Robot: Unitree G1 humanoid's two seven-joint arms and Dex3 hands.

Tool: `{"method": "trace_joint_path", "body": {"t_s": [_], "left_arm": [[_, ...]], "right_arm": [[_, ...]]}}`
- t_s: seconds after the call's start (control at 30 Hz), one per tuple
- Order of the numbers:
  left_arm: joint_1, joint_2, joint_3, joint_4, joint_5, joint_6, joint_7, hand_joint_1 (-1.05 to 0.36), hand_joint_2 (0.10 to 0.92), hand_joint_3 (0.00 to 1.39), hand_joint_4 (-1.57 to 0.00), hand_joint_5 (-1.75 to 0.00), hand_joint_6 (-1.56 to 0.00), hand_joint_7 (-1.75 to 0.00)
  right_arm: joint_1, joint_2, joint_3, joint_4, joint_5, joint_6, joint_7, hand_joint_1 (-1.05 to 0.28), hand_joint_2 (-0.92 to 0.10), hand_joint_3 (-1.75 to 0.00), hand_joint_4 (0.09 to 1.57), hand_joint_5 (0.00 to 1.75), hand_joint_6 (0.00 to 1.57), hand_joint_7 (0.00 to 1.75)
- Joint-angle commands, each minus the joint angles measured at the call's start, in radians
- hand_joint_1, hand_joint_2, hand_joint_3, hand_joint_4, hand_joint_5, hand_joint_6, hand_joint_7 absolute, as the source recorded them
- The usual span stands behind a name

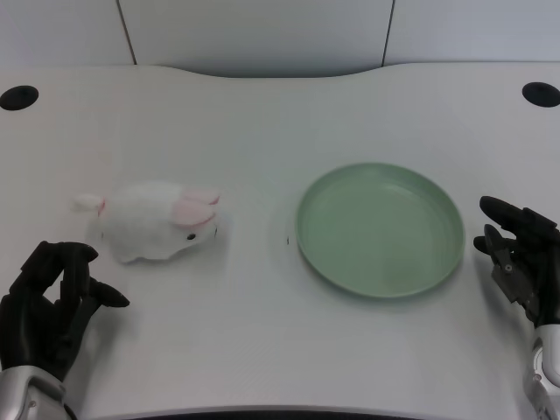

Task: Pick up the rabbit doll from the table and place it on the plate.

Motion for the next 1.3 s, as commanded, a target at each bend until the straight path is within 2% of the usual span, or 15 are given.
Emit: {"method": "trace_joint_path", "body": {"t_s": [0.03, 0.17, 0.23, 0.3, 0.63, 0.73, 0.8, 0.83, 0.93, 0.97, 1.03, 1.1, 1.13, 1.23, 1.3], "left_arm": [[0.001, 0.006, 0.008, -0.007, -0.016, 0.013, 0.002, -0.52, 0.921, 0.58, -0.73, -1.75, -0.51, -1.58], [0.003, 0.006, 0.006, -0.007, -0.011, 0.007, 0.002, -0.52, 0.921, 0.58, -0.73, -1.75, -0.51, -1.57], [0.004, 0.005, 0.005, -0.009, -0.01, 0.006, 0.003, -0.51, 0.921, 0.58, -0.72, -1.75, -0.51, -1.57], [0.005, 0.005, 0.005, -0.009, -0.009, 0.006, 0.004, -0.51, 0.921, 0.58, -0.71, -1.75, -0.51, -1.57], [0.005, 0.005, 0.005, -0.009, -0.009, 0.007, 0.004, -0.51, 0.921, 0.58, -0.71, -1.75, -0.52, -1.56], [0.005, 0.008, 0.007, -0.009, -0.012, 0.007, -0.002, -0.51, 0.921, 0.58, -0.71, -1.75, -0.51, -1.57], [-0.009, 0.044, -0.029, 0.005, 0.07, -0.132, -0.025, -0.55, 0.921, 0.56, -0.73, -1.75, -0.52, -1.58], [-0.016, 0.062, -0.046, 0.016, 0.111, -0.198, -0.032, -0.56, 0.921, 0.56, -0.73, -1.75, -0.53, -1.58], [-0.033, 0.097, -0.075, 0.03, 0.151, -0.286, -0.065, -0.57, 0.921, 0.56, -0.69, -1.75, -0.48, -1.59], [-0.041, 0.111, -0.087, 0.022, 0.16, -0.296, -0.077, -0.57, 0.921, 0.55, -0.67, -1.75, -0.49, -1.55], [-0.059, 0.145, -0.114, 0.011, 0.193, -0.323, -0.094, -0.57, 0.921, 0.57, -0.61, -1.75, -0.48, -1.42], [-0.079, 0.177, -0.136, -0.008, 0.209, -0.318, -0.114, -0.59, 0.921, 0.55, -0.56, -1.7, -0.47, -1.31], [-0.09, 0.199, -0.151, -0.021, 0.231, -0.315, -0.122, -0.59, 0.921, 0.54, -0.55, -1.67, -0.48, -1.27], [-0.121, 0.273, -0.206, -0.058, 0.322, -0.305, -0.124, -0.6, 0.921, 0.42, -0.45, -1.47, -0.46, -1.02], [-0.14, 0.322, -0.245, -0.078, 0.403, -0.308, -0.11, -0.62, 0.921, 0.35, -0.34, -1.32, -0.39, -0.83]], "right_arm": [[0.003, -0.017, -0.001, -0.001, -0.004, 0.005, -0.002, -0.35, -0.92, -0.3, 0.68, 0.72, 0.89, 0.01], [0.006, -0.018, 0.0, 0.001, -0.004, -0.012, 0.0, -0.35, -0.92, -0.3, 0.68, 0.72, 0.89, 0.01], [0.006, -0.014, -0.009, 0.002, 0.01, -0.014, 0.017, -0.37, -0.92, -0.29, 0.69, 0.73, 0.89, 0.01], [0.006, -0.012, -0.014, 0.002, 0.016, -0.015, 0.024, -0.37, -0.92, -0.29, 0.69, 0.72, 0.89, 0.01], [0.006, -0.011, -0.02, 0.001, 0.015, -0.015, 0.03, -0.37, -0.92, -0.29, 0.69, 0.72, 0.89, 0.01], [0.002, -0.009, -0.011, 0.0, 0.0, 0.005, -0.004, -0.36, -0.92, -0.29, 0.69, 0.72, 0.9, 0.01], [0.006, -0.006, -0.003, -0.001, -0.008, 0.002, -0.019, -0.37, -0.92, -0.29, 0.69, 0.71, 0.9, 0.01], [0.008, -0.005, -0.003, -0.002, -0.007, -0.001, -0.017, -0.37, -0.92, -0.29, 0.69, 0.71, 0.9, 0.01], [0.009, 0.0, -0.013, -0.001, 0.015, -0.004, 0.008, -0.35, -0.92, -0.3, 0.68, 0.71, 0.89, 0.01], [0.009, 0.001, -0.014, -0.001, 0.017, -0.004, 0.011, -0.35, -0.92, -0.3, 0.68, 0.71, 0.9, 0.01], [0.009, -0.003, -0.011, 0.002, 0.011, -0.009, 0.006, -0.34, -0.92, -0.3, 0.68, 0.71, 0.89, 0.01], [0.008, -0.006, -0.008, 0.004, 0.005, -0.006, 0.002, -0.35, -0.92, -0.29, 0.68, 0.71, 0.89, 0.01], [0.007, -0.007, -0.009, 0.005, 0.006, -0.001, 0.006, -0.35, -0.92, -0.29, 0.68, 0.71, 0.89, 0.01], [0.007, -0.005, -0.013, 0.006, 0.012, -0.003, 0.011, -0.35, -0.92, -0.3, 0.71, 0.72, 0.9, 0.01], [0.008, -0.001, -0.016, 0.005, 0.014, -0.002, 0.006, -0.35, -0.92, -0.3, 0.74, 0.73, 0.9, 0.01]]}}
